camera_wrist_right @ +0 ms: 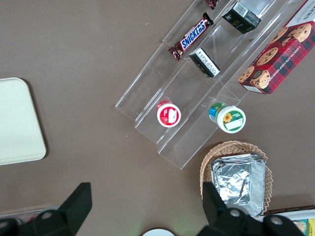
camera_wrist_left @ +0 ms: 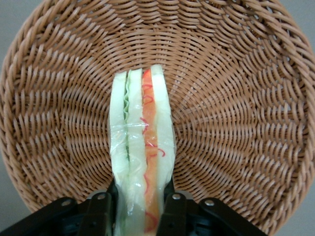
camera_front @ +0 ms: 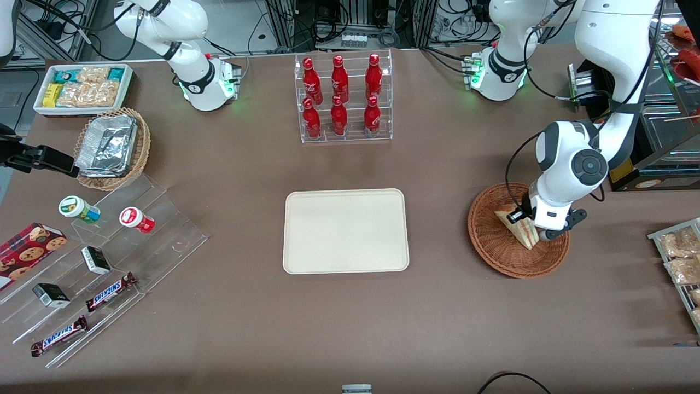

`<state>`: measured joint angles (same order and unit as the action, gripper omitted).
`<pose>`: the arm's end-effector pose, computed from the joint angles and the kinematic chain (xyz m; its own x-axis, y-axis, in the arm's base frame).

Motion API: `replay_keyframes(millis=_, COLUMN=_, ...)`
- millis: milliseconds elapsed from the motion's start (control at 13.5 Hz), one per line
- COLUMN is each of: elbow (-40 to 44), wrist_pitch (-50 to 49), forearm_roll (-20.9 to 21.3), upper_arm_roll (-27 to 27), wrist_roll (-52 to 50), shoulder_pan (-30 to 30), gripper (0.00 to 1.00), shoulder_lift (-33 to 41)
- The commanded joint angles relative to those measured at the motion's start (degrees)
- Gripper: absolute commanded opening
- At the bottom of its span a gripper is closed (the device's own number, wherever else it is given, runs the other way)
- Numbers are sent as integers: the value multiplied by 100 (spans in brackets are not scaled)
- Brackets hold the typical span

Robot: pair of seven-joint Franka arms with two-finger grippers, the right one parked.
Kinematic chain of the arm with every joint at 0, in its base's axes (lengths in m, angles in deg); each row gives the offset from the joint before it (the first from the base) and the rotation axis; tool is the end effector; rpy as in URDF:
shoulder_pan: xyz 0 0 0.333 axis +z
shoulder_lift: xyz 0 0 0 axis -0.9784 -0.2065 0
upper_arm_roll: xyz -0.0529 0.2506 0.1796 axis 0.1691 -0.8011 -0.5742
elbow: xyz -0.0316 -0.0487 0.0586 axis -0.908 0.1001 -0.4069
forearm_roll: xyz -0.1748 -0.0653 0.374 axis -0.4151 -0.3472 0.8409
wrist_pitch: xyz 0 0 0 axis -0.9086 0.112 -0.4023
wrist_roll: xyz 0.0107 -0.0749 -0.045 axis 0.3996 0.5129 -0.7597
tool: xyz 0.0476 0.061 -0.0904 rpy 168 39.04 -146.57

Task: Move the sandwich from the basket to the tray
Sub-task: 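Lift the sandwich and carry it with the left gripper over the tray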

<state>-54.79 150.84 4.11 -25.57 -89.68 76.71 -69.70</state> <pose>0.5473 -0.0542 0.2102 0.8743 0.4840 -0.0365 0.4823 -0.8747 -0.0478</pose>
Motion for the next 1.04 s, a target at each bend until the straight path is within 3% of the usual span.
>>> replay_keyframes(millis=0, elbow=32, wrist_pitch=-432, forearm_roll=356, upper_arm_roll=25, wrist_roll=-89, shoulder_pan=-117, gripper=0, shoulder_lift=181)
replay_keyframes(millis=222, elbow=427, wrist_pitch=-1115, forearm_roll=375, upper_arm_roll=95, wrist_roll=-45, shoulder_pan=-213, gripper=0, shoulder_lift=331)
replay_keyframes(millis=519, elbow=1324, wrist_pitch=-2497, forearm_roll=366, upper_arm_roll=183, wrist_roll=-115, shoulder_pan=-950, gripper=0, shoulder_lift=323)
replay_keyframes(millis=963, elbow=2044, wrist_pitch=-2525, forearm_roll=60, upper_arm_roll=245, wrist_roll=-53, shoulder_pan=-2190, gripper=0, shoulder_lift=-80)
